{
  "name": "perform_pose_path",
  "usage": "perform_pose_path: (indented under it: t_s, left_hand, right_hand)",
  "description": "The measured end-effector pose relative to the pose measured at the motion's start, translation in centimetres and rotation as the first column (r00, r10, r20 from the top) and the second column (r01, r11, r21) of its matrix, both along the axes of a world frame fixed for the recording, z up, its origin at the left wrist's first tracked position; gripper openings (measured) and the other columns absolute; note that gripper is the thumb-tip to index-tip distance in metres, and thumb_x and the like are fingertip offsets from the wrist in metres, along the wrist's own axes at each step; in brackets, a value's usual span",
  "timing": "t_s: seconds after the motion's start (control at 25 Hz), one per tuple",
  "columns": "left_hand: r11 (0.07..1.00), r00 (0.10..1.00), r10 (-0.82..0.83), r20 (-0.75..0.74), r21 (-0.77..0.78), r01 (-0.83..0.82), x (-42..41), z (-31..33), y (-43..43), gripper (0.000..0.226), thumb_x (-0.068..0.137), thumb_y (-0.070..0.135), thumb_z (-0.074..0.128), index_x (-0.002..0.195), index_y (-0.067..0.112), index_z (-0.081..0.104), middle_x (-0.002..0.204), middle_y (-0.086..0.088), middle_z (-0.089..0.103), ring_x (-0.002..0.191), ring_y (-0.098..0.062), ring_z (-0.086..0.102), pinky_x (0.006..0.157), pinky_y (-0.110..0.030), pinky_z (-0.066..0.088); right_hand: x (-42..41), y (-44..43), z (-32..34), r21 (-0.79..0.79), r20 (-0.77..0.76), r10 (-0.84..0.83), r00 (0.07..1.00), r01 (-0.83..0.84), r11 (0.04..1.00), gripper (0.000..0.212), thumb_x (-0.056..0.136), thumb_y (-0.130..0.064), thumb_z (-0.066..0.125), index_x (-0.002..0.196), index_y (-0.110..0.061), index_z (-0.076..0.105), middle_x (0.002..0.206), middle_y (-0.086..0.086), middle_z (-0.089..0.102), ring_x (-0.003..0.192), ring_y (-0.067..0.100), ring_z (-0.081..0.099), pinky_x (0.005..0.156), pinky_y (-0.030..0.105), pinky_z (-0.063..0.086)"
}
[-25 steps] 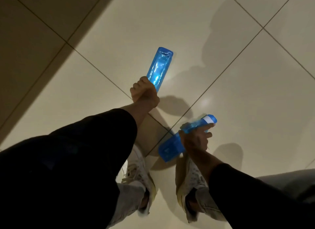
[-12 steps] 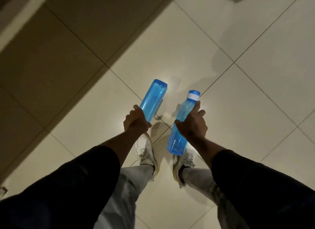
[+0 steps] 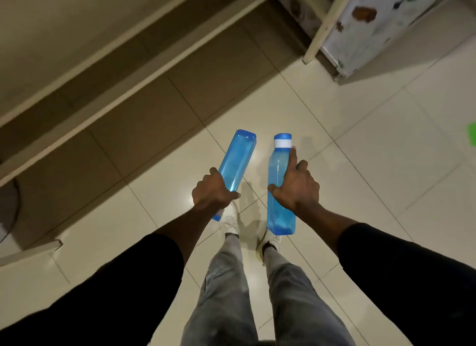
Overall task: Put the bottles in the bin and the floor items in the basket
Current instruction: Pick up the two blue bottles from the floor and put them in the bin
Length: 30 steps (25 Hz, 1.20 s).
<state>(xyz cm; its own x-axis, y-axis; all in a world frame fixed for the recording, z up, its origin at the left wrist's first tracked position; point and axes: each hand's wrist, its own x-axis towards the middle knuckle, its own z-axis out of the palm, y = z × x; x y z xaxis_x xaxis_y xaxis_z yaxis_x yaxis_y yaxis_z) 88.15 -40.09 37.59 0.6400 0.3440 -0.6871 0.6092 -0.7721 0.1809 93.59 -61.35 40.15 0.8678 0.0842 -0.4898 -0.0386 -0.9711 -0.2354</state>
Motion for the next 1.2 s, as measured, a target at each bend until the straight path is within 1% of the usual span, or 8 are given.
perform_pose_path:
  t_s: [0.12,0.28,0.52,0.68,0.84,1.0,1.08,1.2]
  left_hand:
    - [0.998,0.997,0.058,0.044,0.021,-0.059,-3.0,4.5,2.1,0.078,0.069,0.065,0.084,0.116,0.016,0.044,0.102,-0.001,0.061,0.09,-0.026,0.067,0.08,-0.041,0.059]
    - [0.976,0.974,0.197,0.116,0.074,-0.206,-8.7,7.8,4.6,0.07,0.067,0.064,0.083,0.106,0.02,0.044,0.092,0.003,0.063,0.077,-0.021,0.067,0.074,-0.04,0.061]
    - [0.854,0.865,0.471,0.175,0.157,-0.496,-19.6,11.1,4.3,0.074,0.065,0.073,0.08,0.106,0.022,0.044,0.088,0.005,0.063,0.074,-0.019,0.066,0.069,-0.037,0.058]
    - [0.744,0.757,0.619,0.209,0.153,-0.65,-25.9,12.1,2.8,0.073,0.067,0.071,0.081,0.107,0.021,0.046,0.089,0.005,0.063,0.073,-0.019,0.062,0.064,-0.032,0.046]
    - [0.59,0.609,0.76,0.227,0.153,-0.793,-32.7,12.8,2.3,0.073,0.066,0.073,0.08,0.105,0.022,0.045,0.087,0.004,0.064,0.075,-0.022,0.065,0.066,-0.034,0.051]
    - [0.454,0.482,0.841,0.245,0.164,-0.876,-40.0,13.5,2.9,0.074,0.065,0.076,0.077,0.107,0.024,0.046,0.085,0.007,0.063,0.074,-0.021,0.066,0.067,-0.035,0.055]
    - [0.389,0.418,0.872,0.255,0.158,-0.908,-44.2,13.6,3.8,0.074,0.066,0.076,0.077,0.109,0.024,0.047,0.086,0.008,0.063,0.073,-0.02,0.065,0.065,-0.033,0.054]
    - [0.289,0.319,0.911,0.261,0.147,-0.946,-51.4,13.3,5.6,0.076,0.066,0.076,0.077,0.113,0.024,0.049,0.084,0.011,0.061,0.07,-0.015,0.062,0.059,-0.03,0.044]
  right_hand:
    - [-0.5,2.5,4.3,-0.019,0.035,0.129,0.991,-0.129,0.992,0.12,0.078,-0.051,0.078,0.16,-0.022,-0.004,0.118,0.012,0.046,0.091,0.032,0.059,0.065,0.039,0.046]
    - [-1.5,5.6,7.9,0.001,0.078,0.312,0.947,-0.313,0.95,0.118,0.078,-0.05,0.077,0.16,-0.024,-0.004,0.117,0.01,0.045,0.085,0.026,0.05,0.064,0.038,0.043]
    - [-4.6,8.5,10.3,0.0,0.112,0.602,0.79,-0.606,0.795,0.117,0.079,-0.054,0.074,0.16,-0.028,-0.006,0.113,0.008,0.047,0.091,0.025,0.056,0.065,0.037,0.047]
    - [-7.7,9.7,10.6,-0.003,0.095,0.713,0.695,-0.716,0.698,0.116,0.08,-0.055,0.073,0.16,-0.027,-0.006,0.115,0.007,0.048,0.09,0.024,0.055,0.064,0.036,0.044]
    - [-12.4,12.5,10.5,-0.008,0.08,0.826,0.558,-0.828,0.56,0.115,0.082,-0.056,0.072,0.161,-0.025,-0.006,0.116,0.006,0.048,0.086,0.02,0.047,0.064,0.035,0.043]
    - [-18.5,17.4,11.0,0.01,0.082,0.906,0.414,-0.91,0.415,0.112,0.081,-0.057,0.072,0.16,-0.024,-0.001,0.116,0.005,0.048,0.087,0.021,0.05,0.063,0.034,0.043]
    - [-22.3,20.8,11.1,0.004,0.096,0.939,0.33,-0.943,0.331,0.112,0.081,-0.057,0.071,0.16,-0.025,0.0,0.116,0.005,0.048,0.091,0.023,0.055,0.063,0.035,0.046]
    - [-29.0,25.9,11.6,-0.006,0.103,0.966,0.235,-0.971,0.237,0.111,0.081,-0.058,0.071,0.16,-0.026,0.0,0.114,0.005,0.047,0.092,0.024,0.058,0.066,0.038,0.053]
